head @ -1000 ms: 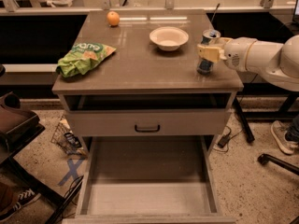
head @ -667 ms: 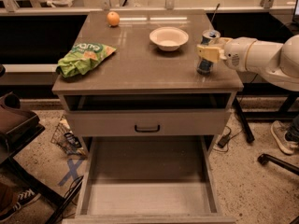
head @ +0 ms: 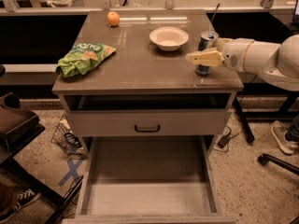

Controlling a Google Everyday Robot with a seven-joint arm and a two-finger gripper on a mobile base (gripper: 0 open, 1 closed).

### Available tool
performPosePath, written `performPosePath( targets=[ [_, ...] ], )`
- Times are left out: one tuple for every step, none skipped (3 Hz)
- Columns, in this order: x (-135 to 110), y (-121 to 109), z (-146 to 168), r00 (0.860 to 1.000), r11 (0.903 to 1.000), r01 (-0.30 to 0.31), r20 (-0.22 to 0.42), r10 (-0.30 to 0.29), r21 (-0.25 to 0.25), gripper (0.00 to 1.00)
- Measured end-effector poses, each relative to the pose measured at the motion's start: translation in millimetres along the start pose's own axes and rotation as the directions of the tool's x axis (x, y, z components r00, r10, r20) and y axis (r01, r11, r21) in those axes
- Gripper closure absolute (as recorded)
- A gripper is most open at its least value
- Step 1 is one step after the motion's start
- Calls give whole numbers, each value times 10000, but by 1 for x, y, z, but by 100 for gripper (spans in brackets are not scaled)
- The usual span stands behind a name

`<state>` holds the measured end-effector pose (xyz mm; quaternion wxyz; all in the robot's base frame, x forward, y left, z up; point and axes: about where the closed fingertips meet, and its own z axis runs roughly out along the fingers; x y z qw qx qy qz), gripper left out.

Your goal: Pick redbull can from middle drawer and place on counter

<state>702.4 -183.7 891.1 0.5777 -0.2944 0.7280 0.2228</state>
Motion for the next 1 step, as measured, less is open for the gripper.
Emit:
performPosePath(
  targets=[
    [0, 1, 1, 10000, 10000, 0, 1, 0, -15, 0]
  ],
)
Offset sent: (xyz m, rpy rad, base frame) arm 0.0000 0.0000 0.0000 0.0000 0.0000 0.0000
